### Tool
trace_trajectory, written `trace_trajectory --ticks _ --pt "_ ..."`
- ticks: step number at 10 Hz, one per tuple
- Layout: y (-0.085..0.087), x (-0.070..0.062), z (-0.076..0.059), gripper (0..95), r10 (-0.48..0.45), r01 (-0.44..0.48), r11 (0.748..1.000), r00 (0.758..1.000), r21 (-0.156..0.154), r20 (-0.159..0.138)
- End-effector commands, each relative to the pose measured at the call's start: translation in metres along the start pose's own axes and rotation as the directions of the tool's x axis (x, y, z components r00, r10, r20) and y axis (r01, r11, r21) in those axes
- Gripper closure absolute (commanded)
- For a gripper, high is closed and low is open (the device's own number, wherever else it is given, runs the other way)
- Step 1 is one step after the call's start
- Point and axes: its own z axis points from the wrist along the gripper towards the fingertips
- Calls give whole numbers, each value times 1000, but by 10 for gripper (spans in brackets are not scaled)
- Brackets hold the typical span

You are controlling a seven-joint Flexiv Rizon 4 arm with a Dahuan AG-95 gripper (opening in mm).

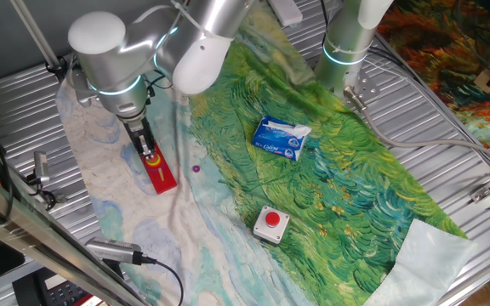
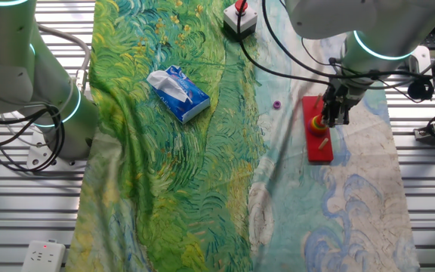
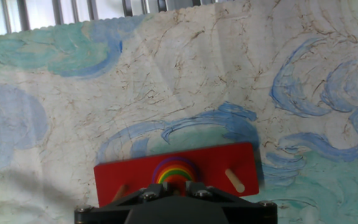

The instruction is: Take out one Hanoi block and throw it aside

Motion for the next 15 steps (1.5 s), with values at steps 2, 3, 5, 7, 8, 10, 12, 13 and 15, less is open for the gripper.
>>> trace_trajectory --ticks 2,3,5,7,8,10,12,13,15 --pt "0 0 1 380 -2 2 1000 1000 1 2" --pt "0 0 1 380 -1 1 1000 1000 1 1" --pt "0 0 2 570 -1 1 1000 1000 1 0" --pt "0 0 2 570 -1 1 1000 1000 1 0" --pt "0 0 2 570 -1 1 1000 1000 1 0" --pt "0 0 2 570 -1 1 1000 1000 1 0" --pt "0 0 2 570 -1 1 1000 1000 1 0" --pt "0 0 2 570 -1 1 1000 1000 1 0" --pt "0 0 2 570 -1 1 1000 1000 1 0"
